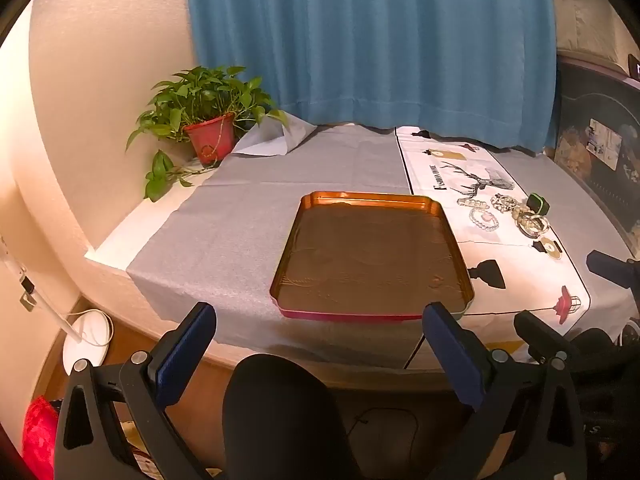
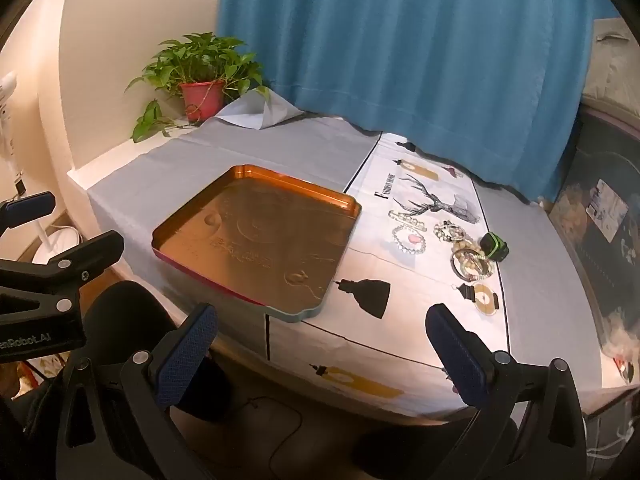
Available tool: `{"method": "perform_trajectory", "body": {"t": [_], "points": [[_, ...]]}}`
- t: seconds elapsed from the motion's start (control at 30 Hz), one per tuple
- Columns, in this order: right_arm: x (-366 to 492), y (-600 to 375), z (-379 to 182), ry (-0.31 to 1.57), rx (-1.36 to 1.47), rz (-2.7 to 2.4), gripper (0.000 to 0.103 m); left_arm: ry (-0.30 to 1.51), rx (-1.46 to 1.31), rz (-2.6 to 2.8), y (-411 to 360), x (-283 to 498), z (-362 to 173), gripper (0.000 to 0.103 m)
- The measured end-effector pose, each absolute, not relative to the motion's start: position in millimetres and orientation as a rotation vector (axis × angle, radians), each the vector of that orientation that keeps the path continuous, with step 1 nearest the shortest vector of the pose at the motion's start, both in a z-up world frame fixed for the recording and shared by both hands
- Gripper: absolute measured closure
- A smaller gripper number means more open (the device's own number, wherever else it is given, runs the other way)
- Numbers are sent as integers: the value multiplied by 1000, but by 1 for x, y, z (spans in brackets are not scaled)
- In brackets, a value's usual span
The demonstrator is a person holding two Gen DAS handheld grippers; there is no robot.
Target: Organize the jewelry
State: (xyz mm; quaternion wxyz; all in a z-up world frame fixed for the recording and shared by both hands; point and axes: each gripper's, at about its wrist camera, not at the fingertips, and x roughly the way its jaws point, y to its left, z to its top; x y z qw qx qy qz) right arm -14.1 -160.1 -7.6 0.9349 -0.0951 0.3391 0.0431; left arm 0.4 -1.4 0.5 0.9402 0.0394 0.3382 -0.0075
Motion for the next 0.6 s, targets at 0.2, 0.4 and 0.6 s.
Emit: {"method": "perform_trajectory", "body": {"t": [0.2,0.4,0.6], "points": [[-15,-159,-8,694,-195,92,0,690,82,-15,-2,0,1,0],[-14,-159,-8,697,-195,95,0,691,81,-15,-2,0,1,0],[-14,-160,-10,696,-195,95,0,692,82,-13,-3,-1,3,0]]}}
